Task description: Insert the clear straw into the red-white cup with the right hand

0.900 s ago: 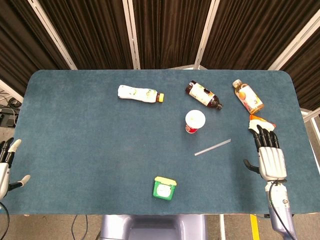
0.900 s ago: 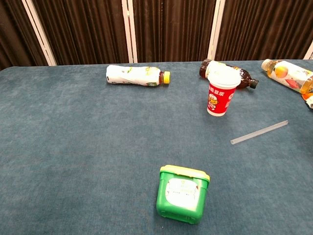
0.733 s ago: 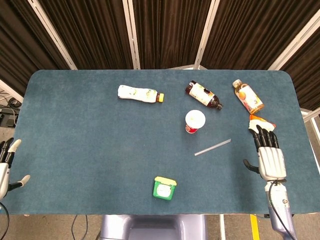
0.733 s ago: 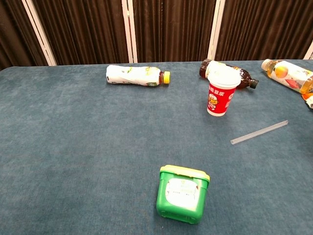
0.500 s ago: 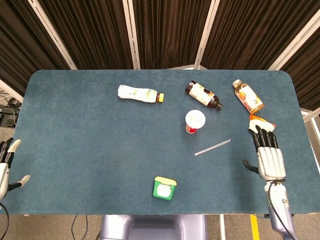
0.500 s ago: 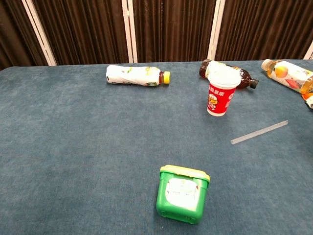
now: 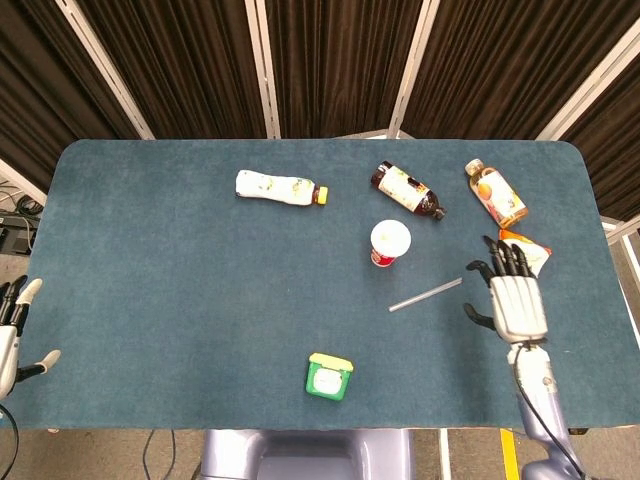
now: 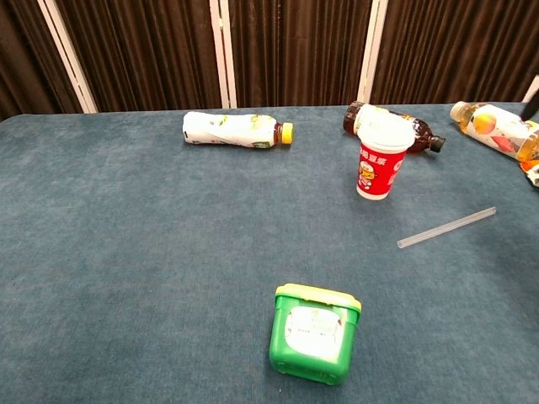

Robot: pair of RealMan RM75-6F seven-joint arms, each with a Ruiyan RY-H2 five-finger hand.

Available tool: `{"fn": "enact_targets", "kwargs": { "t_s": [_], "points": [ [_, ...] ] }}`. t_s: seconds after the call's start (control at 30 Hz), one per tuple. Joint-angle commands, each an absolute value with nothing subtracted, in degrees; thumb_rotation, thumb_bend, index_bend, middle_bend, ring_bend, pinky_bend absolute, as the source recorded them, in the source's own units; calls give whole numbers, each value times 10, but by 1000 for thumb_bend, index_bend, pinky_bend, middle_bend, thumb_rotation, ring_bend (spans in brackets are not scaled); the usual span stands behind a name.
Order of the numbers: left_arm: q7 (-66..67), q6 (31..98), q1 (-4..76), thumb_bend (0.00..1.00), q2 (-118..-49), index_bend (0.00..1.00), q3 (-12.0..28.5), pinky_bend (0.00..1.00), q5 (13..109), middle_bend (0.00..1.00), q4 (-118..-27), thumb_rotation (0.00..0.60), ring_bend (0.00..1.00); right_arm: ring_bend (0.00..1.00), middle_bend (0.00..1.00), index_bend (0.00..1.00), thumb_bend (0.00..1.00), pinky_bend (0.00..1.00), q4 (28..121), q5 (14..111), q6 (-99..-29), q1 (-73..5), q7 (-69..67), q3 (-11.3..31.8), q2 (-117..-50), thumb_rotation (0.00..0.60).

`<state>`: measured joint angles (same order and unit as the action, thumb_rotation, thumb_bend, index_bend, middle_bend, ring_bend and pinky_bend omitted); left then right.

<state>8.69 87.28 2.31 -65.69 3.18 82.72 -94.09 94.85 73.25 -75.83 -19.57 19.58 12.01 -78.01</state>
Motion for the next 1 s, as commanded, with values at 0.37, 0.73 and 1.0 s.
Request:
{"fn": "enact_targets", "kwargs": {
  "t_s": [0.37,0.73,1.0],
  "points": [
    [82,871,24,49,-656,0,32,0,828,0,-939,600,0,0,92,415,215,0,825,661,-650,-276,222,133,-892,600],
    [82,872,24,50,-656,0,32,0,828,0,-939,600,0,0,94,443,277,0,767,641,-625,-293,211,126,-943,600],
    [83,872,24,49,-656,0,32,0,828,0,-939,600,0,0,94,444,330,0,739,633,-610,-297,209,117,-962,600]
  ]
}}
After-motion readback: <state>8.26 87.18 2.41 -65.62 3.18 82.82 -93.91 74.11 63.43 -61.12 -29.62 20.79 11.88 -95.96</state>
